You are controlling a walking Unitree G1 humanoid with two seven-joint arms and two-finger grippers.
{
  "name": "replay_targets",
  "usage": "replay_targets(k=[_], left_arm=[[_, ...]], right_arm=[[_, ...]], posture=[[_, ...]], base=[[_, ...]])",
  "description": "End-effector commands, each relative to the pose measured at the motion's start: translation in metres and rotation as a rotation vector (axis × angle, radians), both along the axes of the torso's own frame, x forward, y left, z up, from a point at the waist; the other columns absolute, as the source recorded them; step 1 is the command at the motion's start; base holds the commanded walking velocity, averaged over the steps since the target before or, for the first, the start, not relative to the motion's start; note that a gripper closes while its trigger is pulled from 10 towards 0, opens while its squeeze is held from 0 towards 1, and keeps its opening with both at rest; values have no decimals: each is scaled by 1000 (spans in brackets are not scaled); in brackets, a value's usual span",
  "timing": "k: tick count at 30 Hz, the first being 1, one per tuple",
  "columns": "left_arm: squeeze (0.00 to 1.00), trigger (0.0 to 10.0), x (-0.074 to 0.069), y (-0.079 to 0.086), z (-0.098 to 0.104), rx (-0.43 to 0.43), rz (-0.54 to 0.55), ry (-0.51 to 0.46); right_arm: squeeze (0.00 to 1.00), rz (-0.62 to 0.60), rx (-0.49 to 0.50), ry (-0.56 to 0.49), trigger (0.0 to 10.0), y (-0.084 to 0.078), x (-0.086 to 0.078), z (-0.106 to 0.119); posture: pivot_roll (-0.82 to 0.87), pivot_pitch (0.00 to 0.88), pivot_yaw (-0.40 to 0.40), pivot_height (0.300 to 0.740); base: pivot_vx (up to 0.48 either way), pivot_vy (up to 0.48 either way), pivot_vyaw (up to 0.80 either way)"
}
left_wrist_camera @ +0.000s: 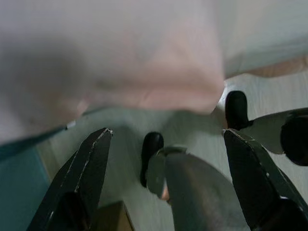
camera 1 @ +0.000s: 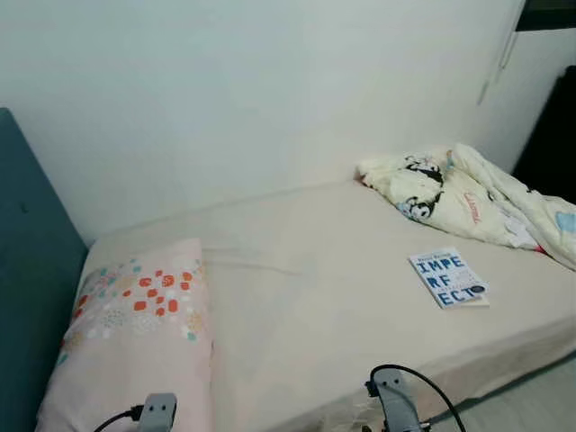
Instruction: Clean up the room
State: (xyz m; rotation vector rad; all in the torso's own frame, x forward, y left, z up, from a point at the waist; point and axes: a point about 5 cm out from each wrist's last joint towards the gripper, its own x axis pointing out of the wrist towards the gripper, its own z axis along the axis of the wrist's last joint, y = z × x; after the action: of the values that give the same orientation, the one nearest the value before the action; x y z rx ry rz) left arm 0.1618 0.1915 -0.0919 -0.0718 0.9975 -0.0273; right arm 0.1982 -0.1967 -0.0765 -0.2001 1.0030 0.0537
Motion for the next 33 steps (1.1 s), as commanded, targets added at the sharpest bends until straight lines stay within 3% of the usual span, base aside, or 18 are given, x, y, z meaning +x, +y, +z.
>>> replay_targets(k=[1,18,33], left_arm=[[0,10000,-1,0,-1,6,4,12],[0,10000,5,4,2,15,1,5],[0,10000,0,3,0,14,-2,21]], right_arm=[[0,20,-8,18,10000,4,-3,-2],[0,19,-19,38,10000,4,-10,-6],[0,21,-23,45,10000,4,-13,-7]], posture=[[-29,0,-3,740],[-33,0,3,740],[-37,0,6,740]], base=[[0,-480,0],[0,-480,0],[0,-480,0]])
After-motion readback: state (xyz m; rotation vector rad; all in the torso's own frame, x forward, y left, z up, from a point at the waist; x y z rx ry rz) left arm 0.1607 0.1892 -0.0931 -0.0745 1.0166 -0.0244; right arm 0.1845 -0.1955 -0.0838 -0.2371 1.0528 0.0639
